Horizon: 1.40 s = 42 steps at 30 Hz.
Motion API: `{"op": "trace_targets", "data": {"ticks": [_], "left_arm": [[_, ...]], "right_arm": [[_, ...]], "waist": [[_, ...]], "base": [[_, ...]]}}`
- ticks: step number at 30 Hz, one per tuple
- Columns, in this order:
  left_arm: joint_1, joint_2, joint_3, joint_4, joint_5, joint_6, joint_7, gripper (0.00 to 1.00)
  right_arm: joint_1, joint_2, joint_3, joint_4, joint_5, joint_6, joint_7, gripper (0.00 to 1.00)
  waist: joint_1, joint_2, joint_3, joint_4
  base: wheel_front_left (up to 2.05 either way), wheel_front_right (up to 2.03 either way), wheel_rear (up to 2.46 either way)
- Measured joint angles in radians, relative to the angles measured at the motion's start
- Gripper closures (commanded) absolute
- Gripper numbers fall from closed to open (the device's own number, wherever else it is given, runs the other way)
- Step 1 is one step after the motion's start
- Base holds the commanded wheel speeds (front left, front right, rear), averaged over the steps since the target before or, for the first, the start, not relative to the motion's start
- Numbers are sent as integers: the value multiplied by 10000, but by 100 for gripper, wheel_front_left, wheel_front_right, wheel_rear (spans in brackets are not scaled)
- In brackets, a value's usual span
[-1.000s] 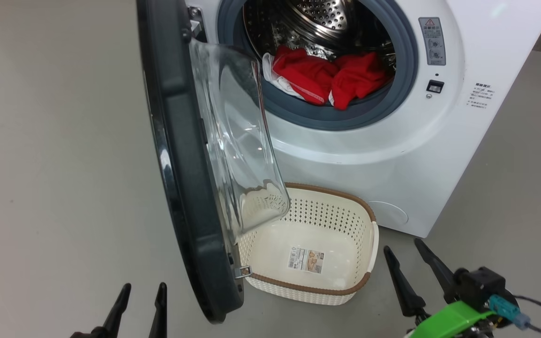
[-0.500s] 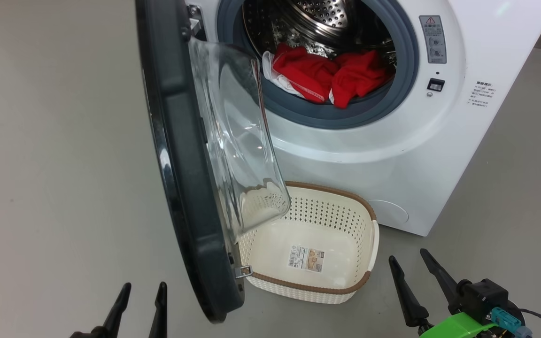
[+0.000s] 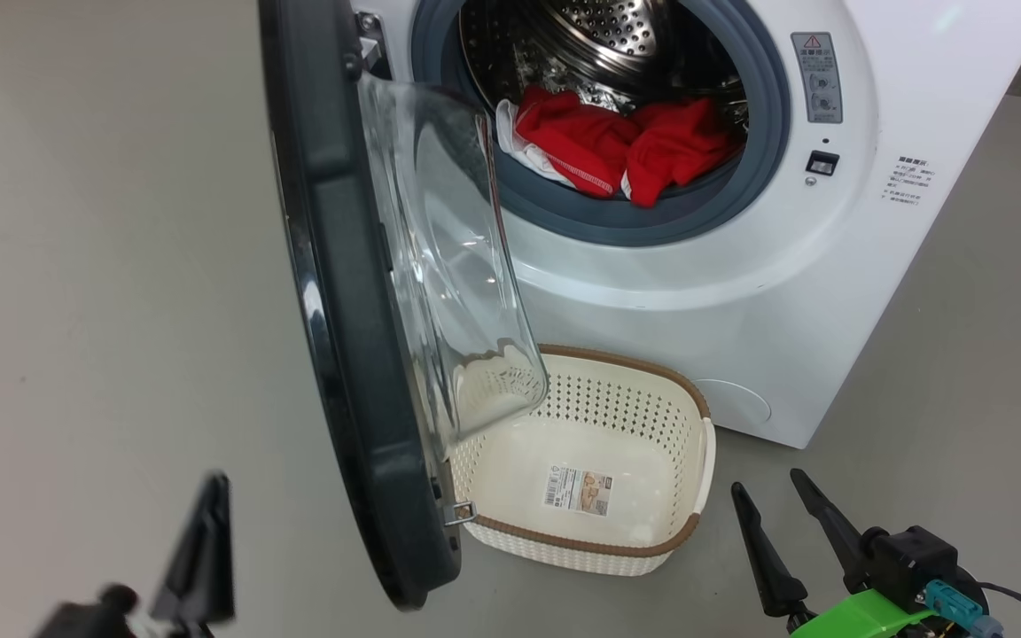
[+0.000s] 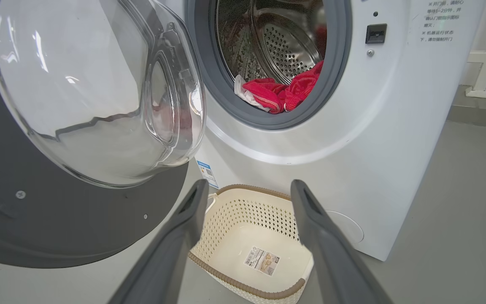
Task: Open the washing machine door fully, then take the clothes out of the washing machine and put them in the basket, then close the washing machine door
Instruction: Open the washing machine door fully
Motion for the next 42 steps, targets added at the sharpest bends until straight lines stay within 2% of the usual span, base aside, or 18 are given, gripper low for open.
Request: {"op": "trace_targets", "data": {"ticks": [1, 8, 12, 17, 22, 25, 32, 42], "left_arm": [[0, 0, 0, 0, 0, 0, 0, 100], [-719, 0, 169, -2608, -203, 88, -4, 100], [-716, 0, -616, -3517, -140, 88, -31, 100], [-659, 6, -2084, -3896, 476, 63, -31, 100], [-223, 38, -3275, -2847, 602, -31, -29, 100], [-113, 58, -3563, -1935, 593, -31, -27, 100], [-128, 82, -3603, -412, 232, -31, -25, 100], [-158, 10, -3300, 171, -96, -21, -27, 100]], "right_arm": [[0, 0, 0, 0, 0, 0, 0, 0], [-4, 4, 102, -52, 2, 0, 0, 0], [-6, 4, 159, -59, 2, 0, 0, 0], [-9, 4, 194, -105, 2, 0, 0, 0], [-13, 6, 228, -115, 2, 0, 0, 0], [-17, 6, 228, -113, 0, 0, 0, 0], [-29, 6, 222, -113, 0, 0, 0, 0], [-48, 6, 219, -127, 0, 0, 0, 0]], "waist": [[0, 0, 0, 0], [0, 0, 36, -63], [0, 0, 32, -134], [0, 0, 61, -219], [0, 0, 122, -275], [0, 0, 176, -296], [-1, 0, 242, -282], [0, 0, 206, -205]], "base": [[0, 0, 0], [0, 0, 0], [0, 0, 0], [0, 0, 0], [0, 0, 0], [0, 0, 0], [0, 0, 0], [0, 0, 0]]}}
